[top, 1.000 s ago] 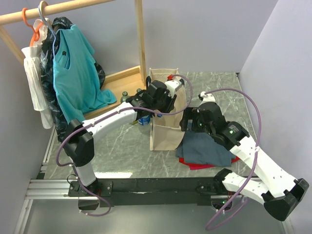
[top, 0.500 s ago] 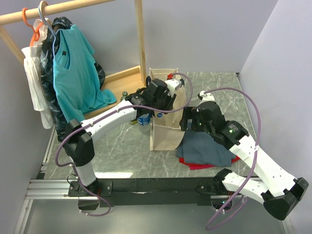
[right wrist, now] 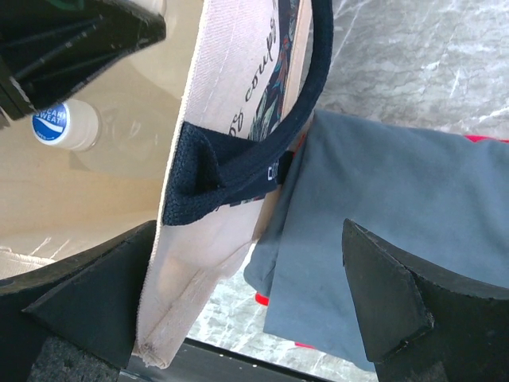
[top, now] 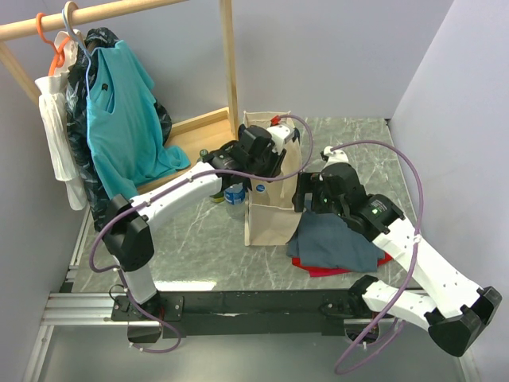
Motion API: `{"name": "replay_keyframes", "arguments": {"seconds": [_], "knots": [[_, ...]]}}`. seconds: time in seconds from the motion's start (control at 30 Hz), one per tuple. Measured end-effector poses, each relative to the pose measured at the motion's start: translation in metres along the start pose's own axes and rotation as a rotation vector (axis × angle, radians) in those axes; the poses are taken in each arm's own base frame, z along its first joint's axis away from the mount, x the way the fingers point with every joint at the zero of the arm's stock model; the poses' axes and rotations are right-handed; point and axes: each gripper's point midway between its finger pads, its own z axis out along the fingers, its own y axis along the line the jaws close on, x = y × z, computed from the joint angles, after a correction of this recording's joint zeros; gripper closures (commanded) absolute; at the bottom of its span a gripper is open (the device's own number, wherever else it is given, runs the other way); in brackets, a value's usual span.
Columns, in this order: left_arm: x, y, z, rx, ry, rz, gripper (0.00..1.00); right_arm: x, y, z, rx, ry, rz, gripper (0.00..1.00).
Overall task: Take the beverage out of the canvas bag
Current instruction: Take out the drink from the canvas bag.
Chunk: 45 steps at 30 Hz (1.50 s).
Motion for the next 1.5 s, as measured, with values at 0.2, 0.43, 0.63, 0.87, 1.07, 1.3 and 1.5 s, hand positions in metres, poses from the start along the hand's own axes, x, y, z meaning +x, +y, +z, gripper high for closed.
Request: {"name": "replay_keyframes", "arguments": {"seconds": [0.2,0.43,0.63,0.87,1.07,1.3,1.5], "knots": [[-0.018,0.000,-0.005,0.002,-0.047,-0.002,0.99,-0.001,0.000,0.000,0.000,0.000,-0.008,0.00],[-0.028,-0.001,-0.008,0.005,-0.078,-0.003,0.99,-0.001,0.000,0.000,0.001,0.000,-0.008,0.00],[-0.038,-0.002,-0.013,0.006,-0.097,-0.003,0.99,-0.001,0.000,0.000,0.001,-0.001,-0.008,0.00],[-0.064,-0.004,-0.032,0.012,-0.167,-0.002,0.99,-0.001,0.000,0.000,0.000,-0.002,-0.010,0.00],[-0.084,-0.003,-0.058,0.011,-0.229,-0.003,0.99,-0.003,0.001,0.001,-0.003,-0.008,-0.011,0.00],[-0.100,0.000,-0.086,0.001,-0.312,-0.009,0.99,-0.005,0.002,0.003,-0.007,-0.015,-0.012,0.00],[-0.096,0.008,-0.102,-0.035,-0.362,-0.022,0.99,-0.009,0.005,0.004,-0.011,-0.021,-0.014,0.00]]}}
